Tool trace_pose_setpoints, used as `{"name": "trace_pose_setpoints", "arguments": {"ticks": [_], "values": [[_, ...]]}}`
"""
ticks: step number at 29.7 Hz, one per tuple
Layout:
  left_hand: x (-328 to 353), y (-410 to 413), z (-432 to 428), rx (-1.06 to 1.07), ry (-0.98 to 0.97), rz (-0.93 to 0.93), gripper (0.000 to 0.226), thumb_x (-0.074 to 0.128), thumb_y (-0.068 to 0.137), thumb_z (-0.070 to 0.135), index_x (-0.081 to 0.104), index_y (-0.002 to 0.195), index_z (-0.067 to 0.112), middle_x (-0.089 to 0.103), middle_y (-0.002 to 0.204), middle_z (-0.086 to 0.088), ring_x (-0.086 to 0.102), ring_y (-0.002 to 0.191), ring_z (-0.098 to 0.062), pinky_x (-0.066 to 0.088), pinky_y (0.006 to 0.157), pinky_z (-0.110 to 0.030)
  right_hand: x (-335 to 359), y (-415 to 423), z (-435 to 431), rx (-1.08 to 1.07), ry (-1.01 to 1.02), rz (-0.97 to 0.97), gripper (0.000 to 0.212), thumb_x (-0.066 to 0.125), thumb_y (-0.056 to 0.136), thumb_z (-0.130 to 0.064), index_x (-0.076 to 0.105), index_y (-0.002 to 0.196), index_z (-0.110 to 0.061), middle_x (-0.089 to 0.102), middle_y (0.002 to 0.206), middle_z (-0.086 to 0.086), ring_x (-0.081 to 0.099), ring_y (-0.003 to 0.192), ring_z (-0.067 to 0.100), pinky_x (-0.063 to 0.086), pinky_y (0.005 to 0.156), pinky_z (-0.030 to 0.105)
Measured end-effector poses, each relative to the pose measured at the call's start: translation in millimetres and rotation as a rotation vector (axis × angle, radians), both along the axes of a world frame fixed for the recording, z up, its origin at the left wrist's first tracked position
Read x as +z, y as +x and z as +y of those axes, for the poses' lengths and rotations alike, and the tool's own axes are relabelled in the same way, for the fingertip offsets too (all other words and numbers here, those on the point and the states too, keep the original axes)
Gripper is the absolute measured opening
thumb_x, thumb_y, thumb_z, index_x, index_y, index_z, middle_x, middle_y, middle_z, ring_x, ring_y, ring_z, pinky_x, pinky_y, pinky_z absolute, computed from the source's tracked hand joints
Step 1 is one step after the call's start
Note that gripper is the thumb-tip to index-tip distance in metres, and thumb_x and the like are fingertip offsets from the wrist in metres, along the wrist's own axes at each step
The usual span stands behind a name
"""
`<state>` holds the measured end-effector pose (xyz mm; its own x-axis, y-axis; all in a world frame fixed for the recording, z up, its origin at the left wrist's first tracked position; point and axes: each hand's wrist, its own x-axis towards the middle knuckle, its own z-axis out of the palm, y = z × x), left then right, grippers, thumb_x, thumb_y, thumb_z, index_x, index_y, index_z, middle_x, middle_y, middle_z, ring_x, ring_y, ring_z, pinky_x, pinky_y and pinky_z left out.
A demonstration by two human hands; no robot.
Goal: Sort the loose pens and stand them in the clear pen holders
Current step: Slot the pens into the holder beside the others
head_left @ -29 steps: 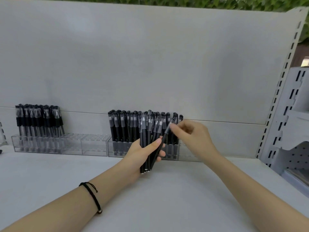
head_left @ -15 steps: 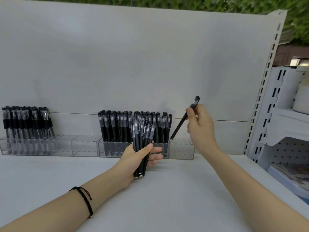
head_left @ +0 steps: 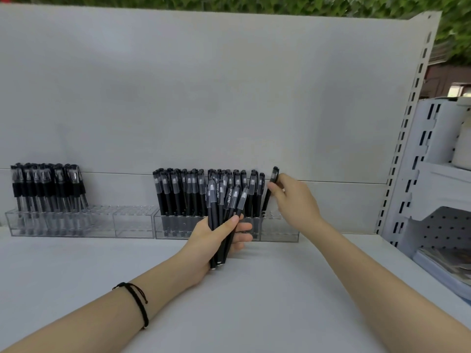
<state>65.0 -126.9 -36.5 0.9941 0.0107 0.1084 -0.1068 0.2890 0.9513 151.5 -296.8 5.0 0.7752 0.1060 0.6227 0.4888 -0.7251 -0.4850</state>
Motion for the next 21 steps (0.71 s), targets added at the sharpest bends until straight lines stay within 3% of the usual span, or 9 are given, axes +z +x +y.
{"name": "trace_pose_setpoints", "arguments": {"ticks": [7, 10, 15, 19, 21], "values": [[-0.4, -0.1, -1.8, -0.028, 0.071, -0.007, 0.021, 0.055, 0.097, 0.017, 0.061, 0.111, 0.003, 0.075, 0.096, -0.013, 0.070, 0.070, -0.018, 0.059, 0.065, -0.027, 6.6, 2.6, 13.0, -0.128, -0.166, 0.033, 0.028, 0.040, 0.101, -0.031, 0.057, 0.096, -0.009, 0.065, 0.095, 0.009, 0.059, 0.090, 0.034, 0.042, 0.065, 0.035], [-0.9, -0.4, -1.4, -0.032, 0.083, -0.004, 0.021, 0.056, 0.096, 0.017, 0.061, 0.111, 0.003, 0.075, 0.096, -0.013, 0.070, 0.069, -0.018, 0.058, 0.064, -0.026, 1.8, 1.8, 13.9, -0.159, -0.298, 0.052, 0.029, 0.038, 0.101, -0.030, 0.055, 0.085, -0.013, 0.066, 0.094, 0.010, 0.060, 0.090, 0.034, 0.042, 0.065, 0.034], [0.0, 0.3, -1.6, -0.048, 0.088, -0.016, 0.021, 0.055, 0.096, 0.018, 0.058, 0.113, 0.005, 0.075, 0.098, -0.010, 0.070, 0.070, -0.017, 0.058, 0.064, -0.025, -0.8, 7.1, 6.6, -0.075, -0.209, 0.119, 0.034, 0.047, 0.097, -0.035, 0.055, 0.068, -0.020, 0.064, 0.079, 0.004, 0.059, 0.082, 0.029, 0.044, 0.064, 0.033], [0.3, -0.5, 0.1, -0.055, 0.074, -0.023, 0.018, 0.054, 0.097, 0.017, 0.056, 0.111, 0.006, 0.076, 0.098, -0.008, 0.071, 0.073, -0.016, 0.059, 0.067, -0.026, -2.3, 2.1, -5.0, -0.081, -0.167, 0.126, 0.022, 0.053, 0.094, -0.040, 0.063, 0.090, -0.022, 0.058, 0.076, -0.009, 0.058, 0.080, 0.018, 0.045, 0.066, 0.031], [0.5, -0.6, 0.0, -0.056, 0.069, -0.025, 0.018, 0.055, 0.096, 0.018, 0.057, 0.110, 0.005, 0.076, 0.099, -0.009, 0.071, 0.074, -0.016, 0.059, 0.068, -0.026, -0.6, -4.1, -6.1, -0.075, -0.114, 0.086, 0.017, 0.052, 0.093, -0.037, 0.061, 0.087, -0.023, 0.058, 0.073, -0.012, 0.057, 0.078, 0.016, 0.043, 0.064, 0.030]]}}
